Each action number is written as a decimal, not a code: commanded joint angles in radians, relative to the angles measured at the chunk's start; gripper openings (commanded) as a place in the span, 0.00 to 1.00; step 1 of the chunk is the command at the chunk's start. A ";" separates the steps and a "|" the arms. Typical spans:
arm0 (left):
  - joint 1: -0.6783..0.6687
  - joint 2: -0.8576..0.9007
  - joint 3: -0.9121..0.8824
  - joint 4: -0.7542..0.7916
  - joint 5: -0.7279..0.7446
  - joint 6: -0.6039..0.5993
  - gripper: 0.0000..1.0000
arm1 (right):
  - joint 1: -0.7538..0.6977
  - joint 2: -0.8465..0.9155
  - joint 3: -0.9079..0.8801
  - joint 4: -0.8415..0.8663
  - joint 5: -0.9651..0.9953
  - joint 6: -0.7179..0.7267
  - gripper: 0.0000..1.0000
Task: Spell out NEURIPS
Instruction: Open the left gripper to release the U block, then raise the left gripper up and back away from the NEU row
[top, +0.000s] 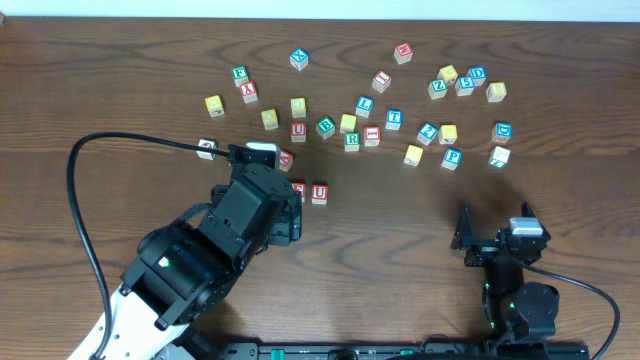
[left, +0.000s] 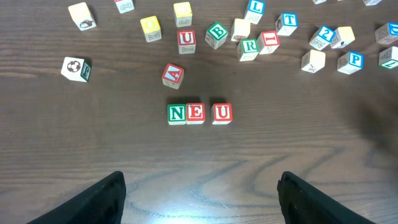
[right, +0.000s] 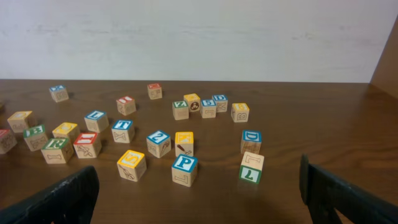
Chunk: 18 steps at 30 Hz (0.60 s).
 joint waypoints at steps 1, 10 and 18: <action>0.001 -0.002 -0.011 -0.002 -0.013 -0.016 0.77 | -0.007 -0.002 -0.002 -0.004 -0.002 -0.008 0.99; 0.001 -0.002 -0.011 0.016 -0.013 -0.007 0.77 | -0.007 -0.002 -0.002 -0.004 -0.002 -0.008 0.99; 0.027 0.010 -0.011 0.051 -0.012 0.010 0.77 | -0.007 -0.002 -0.002 -0.004 -0.002 -0.008 0.99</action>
